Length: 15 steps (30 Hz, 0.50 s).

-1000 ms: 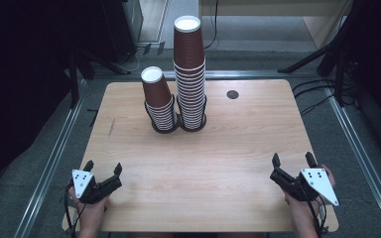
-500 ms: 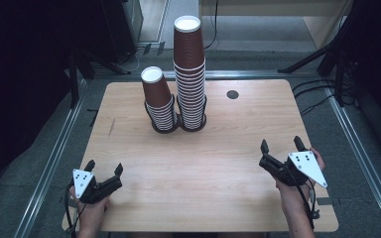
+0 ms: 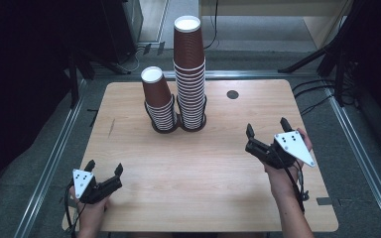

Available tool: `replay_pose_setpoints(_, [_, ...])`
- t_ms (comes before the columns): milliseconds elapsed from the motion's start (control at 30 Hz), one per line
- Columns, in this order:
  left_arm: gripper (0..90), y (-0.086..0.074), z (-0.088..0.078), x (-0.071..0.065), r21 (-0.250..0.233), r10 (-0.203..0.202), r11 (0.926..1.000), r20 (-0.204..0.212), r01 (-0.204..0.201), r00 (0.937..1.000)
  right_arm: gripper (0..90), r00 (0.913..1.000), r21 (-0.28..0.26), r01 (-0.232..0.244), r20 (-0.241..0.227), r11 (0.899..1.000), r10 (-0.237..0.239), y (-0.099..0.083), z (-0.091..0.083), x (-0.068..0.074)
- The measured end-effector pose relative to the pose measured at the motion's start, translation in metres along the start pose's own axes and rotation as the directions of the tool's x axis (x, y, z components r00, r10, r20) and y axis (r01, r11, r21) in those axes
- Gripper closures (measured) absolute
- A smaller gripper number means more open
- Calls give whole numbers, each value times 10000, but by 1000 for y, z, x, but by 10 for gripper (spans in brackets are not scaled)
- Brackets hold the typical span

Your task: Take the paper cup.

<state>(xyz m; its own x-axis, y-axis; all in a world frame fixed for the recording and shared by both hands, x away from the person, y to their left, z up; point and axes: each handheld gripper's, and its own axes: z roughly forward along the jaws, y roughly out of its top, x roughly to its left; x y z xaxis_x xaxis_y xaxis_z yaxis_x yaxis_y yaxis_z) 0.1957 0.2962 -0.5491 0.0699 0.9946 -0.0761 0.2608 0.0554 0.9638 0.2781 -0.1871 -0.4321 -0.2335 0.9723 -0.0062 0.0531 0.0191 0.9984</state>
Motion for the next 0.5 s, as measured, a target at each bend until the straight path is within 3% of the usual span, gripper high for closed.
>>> replay_pose_setpoints(500, [25, 0, 0, -1, 17, 73, 10000, 42, -73, 10000, 21, 9976, -329, 60, -692, 9994, -83, 30, 30, 29])
